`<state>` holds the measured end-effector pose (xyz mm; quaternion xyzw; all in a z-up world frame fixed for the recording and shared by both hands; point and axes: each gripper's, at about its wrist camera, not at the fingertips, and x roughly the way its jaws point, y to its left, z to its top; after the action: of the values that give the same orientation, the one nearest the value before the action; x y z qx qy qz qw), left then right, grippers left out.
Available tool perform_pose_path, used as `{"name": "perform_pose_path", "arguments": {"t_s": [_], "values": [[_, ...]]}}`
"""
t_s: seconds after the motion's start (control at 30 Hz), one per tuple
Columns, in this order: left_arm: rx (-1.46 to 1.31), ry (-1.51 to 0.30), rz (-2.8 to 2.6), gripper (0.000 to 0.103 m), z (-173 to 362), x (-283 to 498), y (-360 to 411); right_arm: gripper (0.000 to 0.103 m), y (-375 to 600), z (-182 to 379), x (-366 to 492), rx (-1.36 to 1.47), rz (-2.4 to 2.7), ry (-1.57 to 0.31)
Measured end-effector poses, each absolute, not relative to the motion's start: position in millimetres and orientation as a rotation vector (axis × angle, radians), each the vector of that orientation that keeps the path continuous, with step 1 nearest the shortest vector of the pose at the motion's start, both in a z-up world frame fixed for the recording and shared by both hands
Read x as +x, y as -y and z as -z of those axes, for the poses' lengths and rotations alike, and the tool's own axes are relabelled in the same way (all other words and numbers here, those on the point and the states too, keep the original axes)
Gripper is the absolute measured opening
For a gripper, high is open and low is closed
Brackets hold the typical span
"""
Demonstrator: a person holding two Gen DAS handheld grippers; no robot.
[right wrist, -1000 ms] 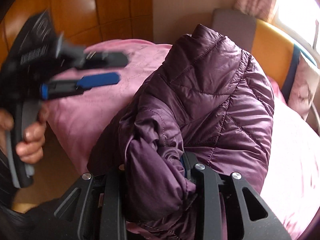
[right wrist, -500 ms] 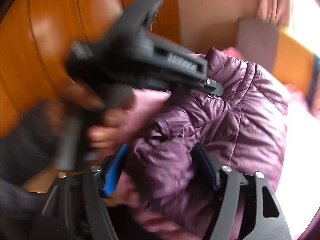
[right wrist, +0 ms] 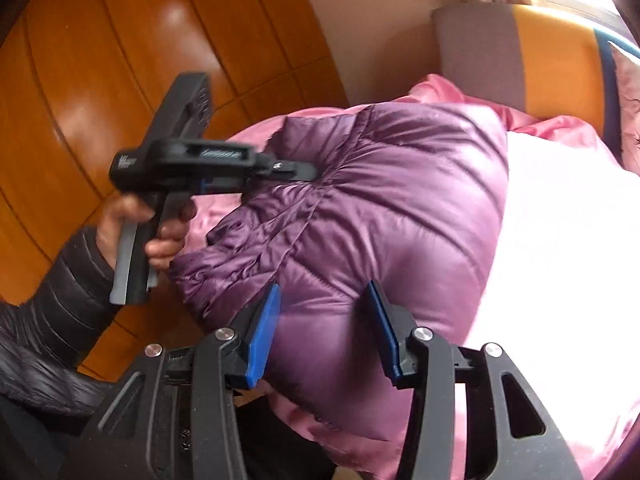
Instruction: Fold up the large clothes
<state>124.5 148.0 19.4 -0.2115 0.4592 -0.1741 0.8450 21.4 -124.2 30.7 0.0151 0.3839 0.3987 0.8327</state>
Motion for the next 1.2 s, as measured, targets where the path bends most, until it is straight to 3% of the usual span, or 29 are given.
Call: {"name": "perform_pose_path", "arguments": {"t_s": [0.1, 0.3, 0.5, 0.57, 0.63, 0.93, 1.2], "values": [[-0.438, -0.993, 0.255, 0.041, -9.1, 121.1, -159.0, 0.045, 105.2, -26.6, 16.4, -0.08, -0.82, -0.821], [-0.335, -0.963, 0.108, 0.048, 13.7, 99.3, -157.3, 0.045, 89.6, -6.0, 9.9, -0.229, -0.785, -0.793], [-0.288, -0.907, 0.07, 0.049, 7.7, 86.1, -148.7, 0.049, 128.7, -41.8, 40.1, -0.038, -0.931, -0.91], [-0.259, -0.889, 0.053, 0.049, 2.9, 83.7, -143.9, 0.067, 146.2, -60.4, 51.9, 0.031, -0.925, -0.877], [-0.223, -0.87, 0.03, 0.052, -1.1, 80.6, -138.2, 0.071, 159.0, -79.2, 66.1, 0.08, -0.896, -0.83], [-0.138, -0.817, -0.017, 0.052, -8.9, 71.1, -125.6, 0.072, 167.4, -107.8, 158.0, 0.093, -0.668, -0.818], [-0.143, -0.801, -0.024, 0.052, -7.0, 69.2, -126.3, 0.072, 111.0, -79.6, 185.1, -0.006, -0.632, -0.887]]}}
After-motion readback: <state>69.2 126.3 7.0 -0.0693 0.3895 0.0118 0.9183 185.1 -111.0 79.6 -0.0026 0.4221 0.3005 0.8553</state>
